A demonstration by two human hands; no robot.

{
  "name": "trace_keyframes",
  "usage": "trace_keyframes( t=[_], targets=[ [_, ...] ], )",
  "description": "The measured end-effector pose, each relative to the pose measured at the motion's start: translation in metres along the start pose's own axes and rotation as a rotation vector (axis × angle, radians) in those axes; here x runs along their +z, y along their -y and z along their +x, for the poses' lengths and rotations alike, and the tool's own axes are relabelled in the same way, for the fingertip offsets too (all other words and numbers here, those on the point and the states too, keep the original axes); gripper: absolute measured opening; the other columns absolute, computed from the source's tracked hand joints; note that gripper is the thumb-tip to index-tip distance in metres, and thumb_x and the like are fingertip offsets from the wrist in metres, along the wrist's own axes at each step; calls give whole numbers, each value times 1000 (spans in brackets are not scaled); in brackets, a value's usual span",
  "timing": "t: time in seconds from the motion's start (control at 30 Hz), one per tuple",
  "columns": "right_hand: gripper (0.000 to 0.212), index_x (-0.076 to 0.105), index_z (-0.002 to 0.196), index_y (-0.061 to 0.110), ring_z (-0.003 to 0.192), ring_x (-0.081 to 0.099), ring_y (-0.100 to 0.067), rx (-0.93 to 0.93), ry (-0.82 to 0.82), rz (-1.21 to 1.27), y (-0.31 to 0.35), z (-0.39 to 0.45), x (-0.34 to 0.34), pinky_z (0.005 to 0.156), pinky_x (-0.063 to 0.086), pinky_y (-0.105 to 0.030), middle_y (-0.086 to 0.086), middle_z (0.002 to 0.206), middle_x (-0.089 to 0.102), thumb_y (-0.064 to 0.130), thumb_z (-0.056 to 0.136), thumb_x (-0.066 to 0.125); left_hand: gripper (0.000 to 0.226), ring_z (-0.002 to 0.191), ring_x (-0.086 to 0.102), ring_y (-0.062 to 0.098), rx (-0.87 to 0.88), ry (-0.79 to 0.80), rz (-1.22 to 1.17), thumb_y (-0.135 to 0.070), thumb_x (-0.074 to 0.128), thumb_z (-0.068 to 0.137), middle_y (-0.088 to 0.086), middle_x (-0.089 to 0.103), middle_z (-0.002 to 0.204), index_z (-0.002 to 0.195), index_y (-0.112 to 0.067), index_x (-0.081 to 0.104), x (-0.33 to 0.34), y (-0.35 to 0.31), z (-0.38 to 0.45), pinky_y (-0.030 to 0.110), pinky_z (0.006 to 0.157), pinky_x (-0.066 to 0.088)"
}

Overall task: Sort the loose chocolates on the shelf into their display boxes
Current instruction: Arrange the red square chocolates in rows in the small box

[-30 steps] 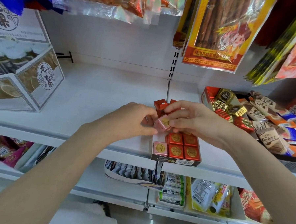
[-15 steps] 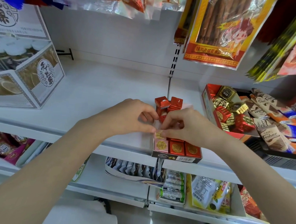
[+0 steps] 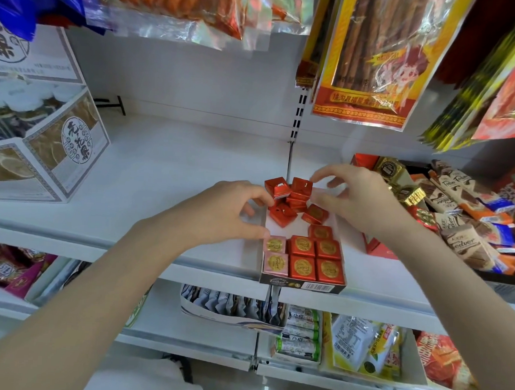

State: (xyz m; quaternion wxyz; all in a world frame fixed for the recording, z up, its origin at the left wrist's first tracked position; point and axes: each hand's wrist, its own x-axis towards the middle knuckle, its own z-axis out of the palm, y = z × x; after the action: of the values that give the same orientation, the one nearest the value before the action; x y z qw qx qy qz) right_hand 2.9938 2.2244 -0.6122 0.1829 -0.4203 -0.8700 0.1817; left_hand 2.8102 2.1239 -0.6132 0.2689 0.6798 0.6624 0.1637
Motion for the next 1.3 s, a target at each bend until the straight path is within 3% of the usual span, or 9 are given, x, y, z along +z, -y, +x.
trace_keyframes(
  t=[0.1,0.23,0.47,0.63,0.83,0.9,1.03,1.2,1.3],
  targets=[
    [23,62,103,16,92,53,-18,-40,-2,-35,5,6,15,79,47,-33,-3,105,61,22,81,67,42,100,54,5,6,9,33,-34,67,79,-9,54,117,118,-26,54,1,-1,3,21,86,40],
    [19,60,95,17,77,53,-10,31,-82,67,6,9,14,65,43,-18,0,95,60,18,78,70,40,99,53,6,18,16,74,-35,66,79,-7,54,113,116,-23,55,3,-1,4,19,85,39],
    [24,63,101,6,78,69,-14,353,356,1180,6,-11,-34,64,55,-17,-15,98,71,15,81,54,37,100,55,10,20,40,97,-34,65,80,-5,57,109,114,-22,55,1,-3,4,25,89,43],
    [25,60,108,6,76,68,-15,373,360,1263,4,-17,-32,64,55,-19,-15,98,71,12,89,44,36,99,56,10,4,39,95,-32,64,81,-6,58,108,115,-22,55,2,-6,3,22,86,42],
    [21,59,90,8,84,71,-25,331,322,1276,6,-19,-32,65,57,-21,-8,78,70,5,69,59,33,98,57,8,-14,40,65,-30,64,81,-7,59,106,112,-24,56,4,-5,2,19,83,42],
    [15,57,84,10,86,70,-26,322,264,1171,6,-19,-30,71,58,-25,-9,81,69,4,72,63,33,98,57,8,-18,37,64,-31,65,81,-7,59,106,112,-25,56,3,-5,3,20,84,42],
    [17,55,85,21,80,63,-9,85,89,385,1,-19,-23,73,50,-21,2,81,66,16,77,70,33,97,57,7,-22,35,56,-31,66,80,-7,59,105,111,-25,56,4,-6,3,19,83,41],
    [10,61,83,23,81,58,-3,-72,177,77,-8,-25,-11,65,40,-5,10,85,63,22,78,70,34,98,56,9,-42,68,71,-29,64,82,-6,58,107,113,-24,55,3,-9,6,23,86,42],
    [13,70,93,17,92,45,-9,-185,200,-143,-12,-24,-12,80,28,-16,7,100,60,22,83,63,32,97,57,10,-60,83,82,-28,65,81,-5,60,107,111,-24,56,2,-10,8,26,89,44]
  ],
)
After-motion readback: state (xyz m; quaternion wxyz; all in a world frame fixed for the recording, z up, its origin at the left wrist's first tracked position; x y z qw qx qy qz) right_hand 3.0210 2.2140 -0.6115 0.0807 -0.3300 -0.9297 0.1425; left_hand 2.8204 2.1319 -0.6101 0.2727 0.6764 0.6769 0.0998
